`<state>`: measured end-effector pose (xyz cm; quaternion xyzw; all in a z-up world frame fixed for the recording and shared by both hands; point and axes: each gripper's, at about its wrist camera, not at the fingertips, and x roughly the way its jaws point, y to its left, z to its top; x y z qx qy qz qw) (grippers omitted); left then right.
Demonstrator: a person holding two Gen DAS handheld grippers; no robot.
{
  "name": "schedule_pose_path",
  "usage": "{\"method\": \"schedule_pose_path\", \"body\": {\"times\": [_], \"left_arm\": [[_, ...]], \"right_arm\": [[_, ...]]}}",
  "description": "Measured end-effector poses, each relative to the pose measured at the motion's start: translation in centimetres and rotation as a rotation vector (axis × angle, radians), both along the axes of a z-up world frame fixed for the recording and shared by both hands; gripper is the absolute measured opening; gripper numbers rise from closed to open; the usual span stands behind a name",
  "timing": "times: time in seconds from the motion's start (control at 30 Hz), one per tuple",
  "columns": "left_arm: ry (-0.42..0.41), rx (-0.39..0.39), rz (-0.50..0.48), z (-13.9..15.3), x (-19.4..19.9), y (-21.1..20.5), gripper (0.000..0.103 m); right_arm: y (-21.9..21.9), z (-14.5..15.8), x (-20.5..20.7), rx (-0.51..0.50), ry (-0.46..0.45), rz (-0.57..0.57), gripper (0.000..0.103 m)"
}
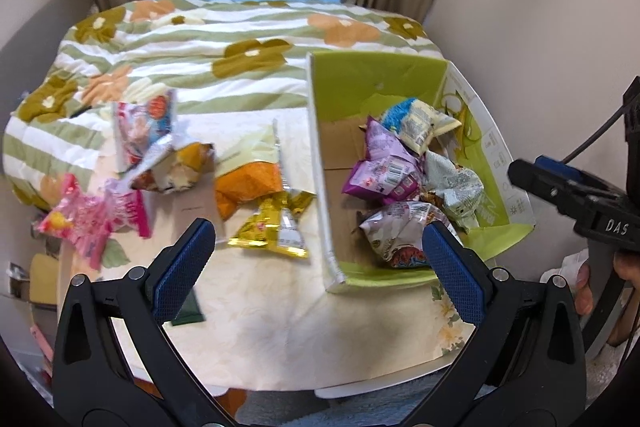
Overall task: Organize snacks
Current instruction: 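Lower both bags into the yellow box and open both grippers, then move both grippers back toward the pink snack bags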
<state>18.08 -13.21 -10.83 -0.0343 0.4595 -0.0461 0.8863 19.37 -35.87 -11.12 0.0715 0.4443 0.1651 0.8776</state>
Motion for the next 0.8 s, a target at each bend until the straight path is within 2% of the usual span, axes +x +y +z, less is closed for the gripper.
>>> {"method": "schedule_pose_path", "body": {"times": [0.2, 0.43, 0.63, 0.8], "left_arm": [[-0.037, 0.01, 0.071, 2.1, -2.4, 4.2, 0.102], [-0.08, 0.016, 0.134, 3.6, -4.3, 11.8, 0.102], [-0.073, 0.034, 0.147, 3.4, -4.8, 19.5, 0.102], [-0.049, 0.051, 0.141, 1.9, -4.1, 26.1, 0.102]], "right_arm": [[3.1, 3.0, -0.9, 0.039, -0.07, 0.048, 0.102], [9.1, 4.8, -2.0, 0.028, -0.137, 0.055, 0.102], [16.0, 4.1, -2.5, 0.065, -0.112, 0.072, 0.102], [21.7, 2.3, -2.4, 0.085, -0.075, 0.081, 0.102]]}}
